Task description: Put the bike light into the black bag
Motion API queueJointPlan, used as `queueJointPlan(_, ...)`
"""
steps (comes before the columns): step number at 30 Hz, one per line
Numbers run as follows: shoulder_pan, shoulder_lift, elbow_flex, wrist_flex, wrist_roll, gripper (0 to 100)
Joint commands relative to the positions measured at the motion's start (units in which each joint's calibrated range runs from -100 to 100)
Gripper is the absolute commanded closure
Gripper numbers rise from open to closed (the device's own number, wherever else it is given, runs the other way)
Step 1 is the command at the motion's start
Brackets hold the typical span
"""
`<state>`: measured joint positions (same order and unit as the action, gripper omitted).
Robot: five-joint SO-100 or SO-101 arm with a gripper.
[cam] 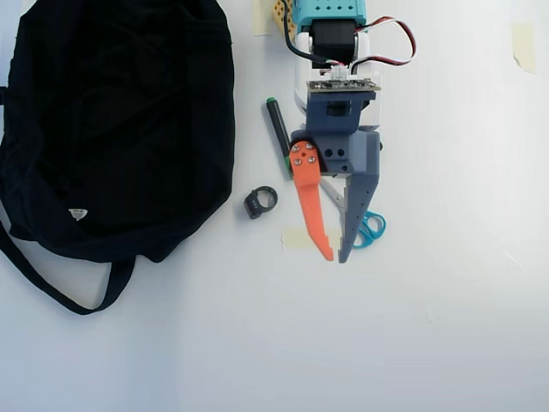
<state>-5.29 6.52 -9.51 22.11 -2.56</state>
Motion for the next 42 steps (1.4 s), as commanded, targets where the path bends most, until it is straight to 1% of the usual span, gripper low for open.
queueJointPlan(1,1.0,-1.6,-1.0,0.2,0.2,98)
queueJointPlan(4,1.0,-1.7,-0.2,2.3,0.2,98)
queueJointPlan(10,1.0,-1.8,-0.9,17.2,0.2,98)
queueJointPlan(17,1.4,-2.3,-1.2,27.5,0.6,98)
queueJointPlan(19,1.8,-3.4,-0.2,29.5,3.5,98)
queueJointPlan(22,2.4,-3.8,-0.1,35.1,11.5,98)
queueJointPlan(23,2.4,-3.8,-0.1,36.5,13.1,98)
queueJointPlan(25,2.5,-3.9,-0.1,39.5,14.8,98)
queueJointPlan(29,3.0,-3.5,-0.1,46.8,15.4,98)
queueJointPlan(32,4.5,-2.8,-0.1,50.5,19.3,98)
queueJointPlan(37,7.2,-2.5,0.0,51.1,26.6,98)
queueJointPlan(42,10.1,-2.4,1.8,50.1,31.4,98)
